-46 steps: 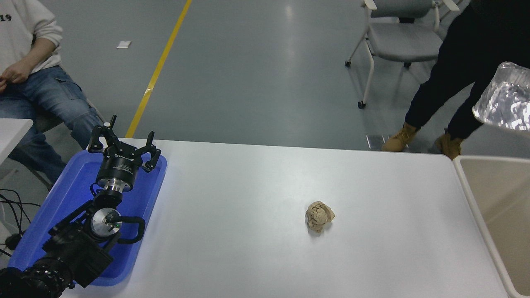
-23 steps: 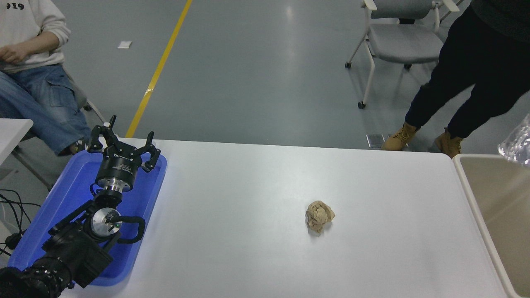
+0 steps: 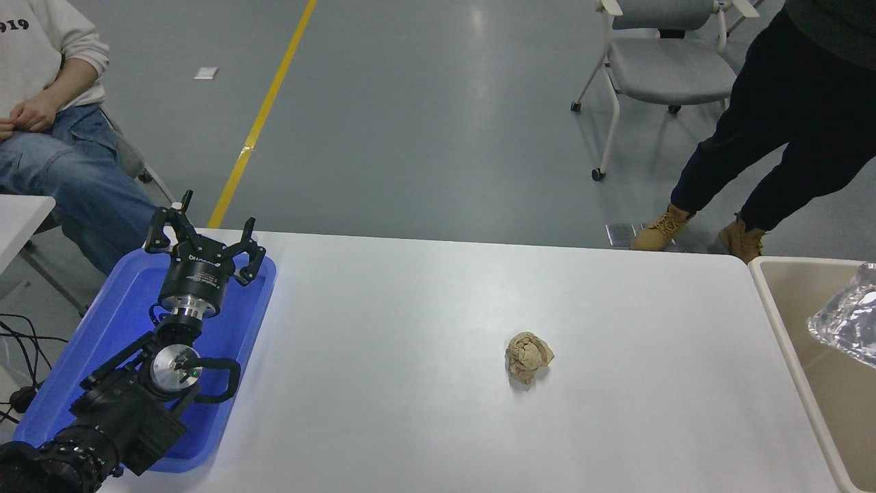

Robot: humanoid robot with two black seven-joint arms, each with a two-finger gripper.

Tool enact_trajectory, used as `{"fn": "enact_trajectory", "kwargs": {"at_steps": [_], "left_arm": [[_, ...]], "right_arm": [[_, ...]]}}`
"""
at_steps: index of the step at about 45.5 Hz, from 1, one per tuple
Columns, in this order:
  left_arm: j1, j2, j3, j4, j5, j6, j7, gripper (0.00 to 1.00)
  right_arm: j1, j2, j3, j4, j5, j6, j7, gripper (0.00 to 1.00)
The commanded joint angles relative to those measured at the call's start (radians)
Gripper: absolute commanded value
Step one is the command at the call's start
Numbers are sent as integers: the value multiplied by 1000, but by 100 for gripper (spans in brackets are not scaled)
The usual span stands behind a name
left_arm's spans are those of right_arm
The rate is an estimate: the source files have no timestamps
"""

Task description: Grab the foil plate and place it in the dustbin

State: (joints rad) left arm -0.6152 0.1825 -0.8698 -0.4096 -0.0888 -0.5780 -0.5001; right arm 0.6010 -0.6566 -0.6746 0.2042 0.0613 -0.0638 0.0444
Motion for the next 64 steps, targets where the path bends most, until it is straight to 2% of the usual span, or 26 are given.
{"fn": "enact_trajectory", "kwargs": {"at_steps": [1,9,10,11,12,17,18,32,47,64], "left_arm": [[0,0,0,0,1,0,0,100],[0,0,0,0,1,1,0,100],[0,0,0,0,0,0,0,100],[0,0,0,0,0,0,0,100],[0,0,0,0,1,1,0,100],[0,0,0,0,0,0,0,100],[0,0,0,0,0,0,0,100],[0,0,0,0,0,1,0,100],[-1,0,0,0,0,0,0,100],[-1,0,0,0,0,0,0,100]], "right_arm": [[-47,17,44,-8,0,-17,0,0],[-46,17,44,-8,0,-17,0,0],[-46,17,46,-6,0,-17,0,2],[-46,17,46,-8,0,-17,2,12],[-46,15,44,-6,-3,-17,2,41],[-41,12,43,-6,-17,-19,2,94],[-38,11,43,-6,-17,-17,2,100],[42,0,36,12,-21,1,2,100],[351,-46,-111,27,-23,9,3,100],[736,-29,-304,159,-23,140,3,100]]}}
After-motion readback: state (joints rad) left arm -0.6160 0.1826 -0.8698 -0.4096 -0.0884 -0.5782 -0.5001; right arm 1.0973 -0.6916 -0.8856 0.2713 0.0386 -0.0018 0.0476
